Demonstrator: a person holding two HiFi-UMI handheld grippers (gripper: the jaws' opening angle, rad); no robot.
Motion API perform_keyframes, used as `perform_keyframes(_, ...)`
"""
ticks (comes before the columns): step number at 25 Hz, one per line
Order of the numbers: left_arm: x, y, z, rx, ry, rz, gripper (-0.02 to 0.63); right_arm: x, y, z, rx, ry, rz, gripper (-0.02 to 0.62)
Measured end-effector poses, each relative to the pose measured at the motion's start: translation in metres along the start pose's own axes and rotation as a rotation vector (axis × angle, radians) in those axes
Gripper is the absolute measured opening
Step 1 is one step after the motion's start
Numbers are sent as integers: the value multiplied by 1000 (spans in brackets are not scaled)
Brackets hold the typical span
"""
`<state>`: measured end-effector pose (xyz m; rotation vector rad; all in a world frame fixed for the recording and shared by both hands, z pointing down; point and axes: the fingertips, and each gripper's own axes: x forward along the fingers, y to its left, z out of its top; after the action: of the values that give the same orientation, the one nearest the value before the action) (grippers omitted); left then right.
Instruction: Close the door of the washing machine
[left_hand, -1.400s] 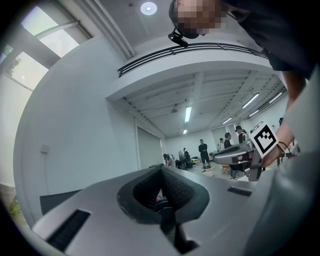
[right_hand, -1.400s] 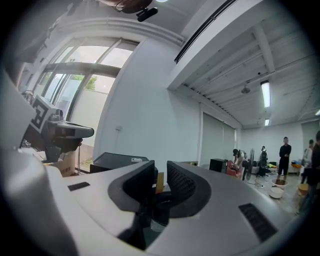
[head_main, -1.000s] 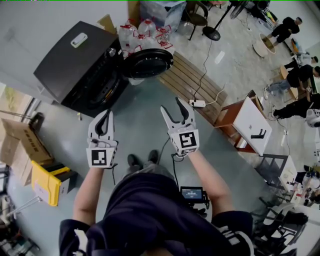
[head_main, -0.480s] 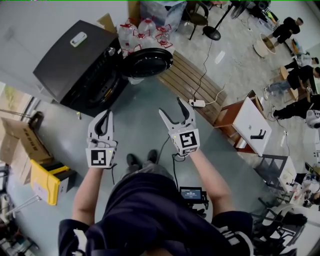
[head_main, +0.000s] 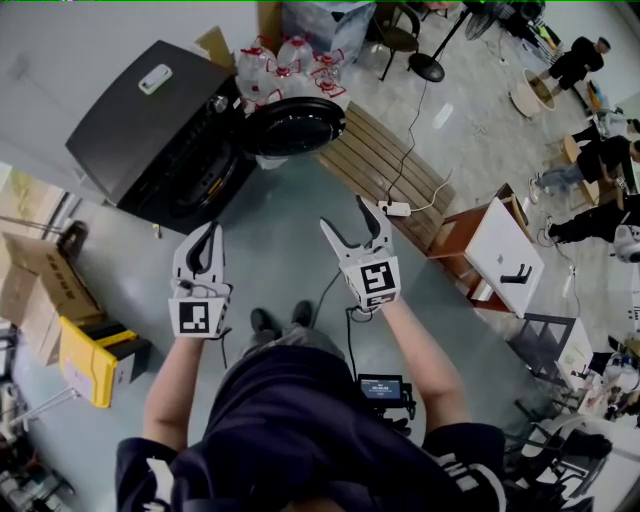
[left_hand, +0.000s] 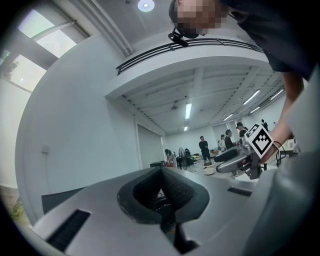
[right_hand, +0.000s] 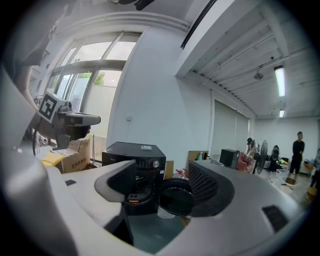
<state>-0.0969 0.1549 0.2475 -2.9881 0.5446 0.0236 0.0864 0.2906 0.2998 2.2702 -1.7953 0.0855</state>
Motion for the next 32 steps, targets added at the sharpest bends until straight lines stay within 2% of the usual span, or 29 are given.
perform_keyframes(12,17,-18,-8,25,13,38,23,13,-42,-31,-19,59,58,331)
perform_keyframes(16,24,-16,-13,11,32,38,23,27,-51,-43,-28,84,62,331)
perform_keyframes(27,72,27,-23,-27,12,-31,23,112,-81,-55,-48,112,4,331)
perform_keyframes(32,95,47,-35,-26,33,-75,23,156,-98,-65,-65,144,-25,331)
